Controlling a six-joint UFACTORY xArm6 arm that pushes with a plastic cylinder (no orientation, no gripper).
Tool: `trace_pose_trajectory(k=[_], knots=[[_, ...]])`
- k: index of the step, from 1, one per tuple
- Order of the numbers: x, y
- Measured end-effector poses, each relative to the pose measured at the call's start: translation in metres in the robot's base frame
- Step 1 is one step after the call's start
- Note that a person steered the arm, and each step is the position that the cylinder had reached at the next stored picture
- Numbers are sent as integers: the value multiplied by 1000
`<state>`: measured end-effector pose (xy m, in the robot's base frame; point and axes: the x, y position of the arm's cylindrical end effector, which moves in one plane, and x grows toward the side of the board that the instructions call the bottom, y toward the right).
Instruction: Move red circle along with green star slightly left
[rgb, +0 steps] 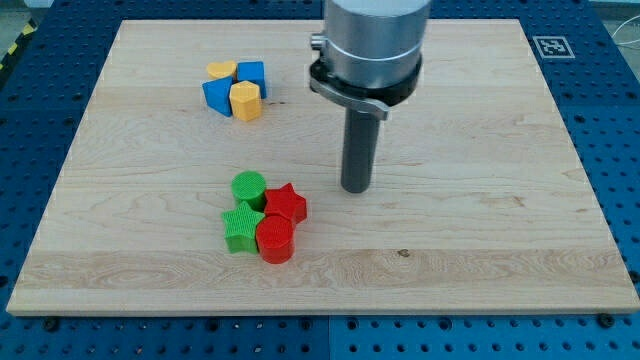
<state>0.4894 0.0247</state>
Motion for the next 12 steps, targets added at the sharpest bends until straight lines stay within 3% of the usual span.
trace_pose_trajectory(k=[2, 3, 5, 6, 9, 12], knots=[[0, -52], [0, -48], [48, 12], [64, 13], [87, -30], [72, -100]])
